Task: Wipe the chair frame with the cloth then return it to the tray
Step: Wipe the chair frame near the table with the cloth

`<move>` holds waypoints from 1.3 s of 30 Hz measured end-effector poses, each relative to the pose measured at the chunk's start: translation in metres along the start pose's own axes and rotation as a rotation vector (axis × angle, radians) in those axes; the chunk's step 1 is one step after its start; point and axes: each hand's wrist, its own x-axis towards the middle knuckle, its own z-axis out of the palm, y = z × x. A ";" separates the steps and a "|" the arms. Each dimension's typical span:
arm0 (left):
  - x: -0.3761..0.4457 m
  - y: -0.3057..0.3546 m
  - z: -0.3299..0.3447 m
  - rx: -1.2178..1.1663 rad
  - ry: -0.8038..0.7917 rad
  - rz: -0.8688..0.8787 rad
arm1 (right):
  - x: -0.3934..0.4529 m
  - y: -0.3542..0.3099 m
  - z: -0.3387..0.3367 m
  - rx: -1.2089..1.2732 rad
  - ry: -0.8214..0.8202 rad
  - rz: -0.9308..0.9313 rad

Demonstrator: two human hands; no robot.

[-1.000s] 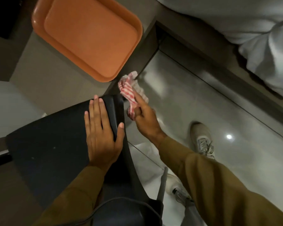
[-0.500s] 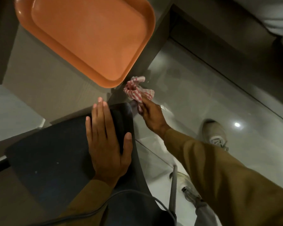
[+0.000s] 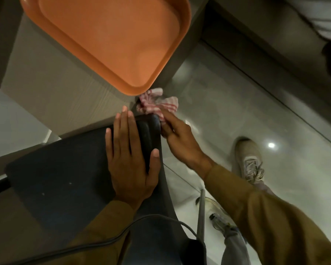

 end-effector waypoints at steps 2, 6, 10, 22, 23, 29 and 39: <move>0.000 -0.001 0.000 0.005 -0.001 0.000 | -0.004 0.001 0.002 0.001 -0.001 -0.043; -0.001 -0.002 0.004 0.000 0.015 -0.007 | 0.013 0.023 0.000 -0.106 0.000 -0.100; -0.001 -0.002 0.005 0.003 0.045 0.011 | 0.045 0.046 0.000 -0.146 0.021 -0.047; -0.003 -0.001 -0.001 0.002 0.030 0.012 | 0.035 0.027 0.002 0.035 0.050 0.079; -0.003 0.000 -0.001 0.001 0.023 0.010 | 0.016 0.021 0.006 0.053 0.033 0.043; -0.002 0.002 -0.003 -0.003 0.021 0.002 | 0.000 0.022 0.019 0.120 0.101 -0.020; -0.003 0.000 0.001 -0.028 0.043 0.012 | 0.096 0.082 0.019 0.194 0.194 0.277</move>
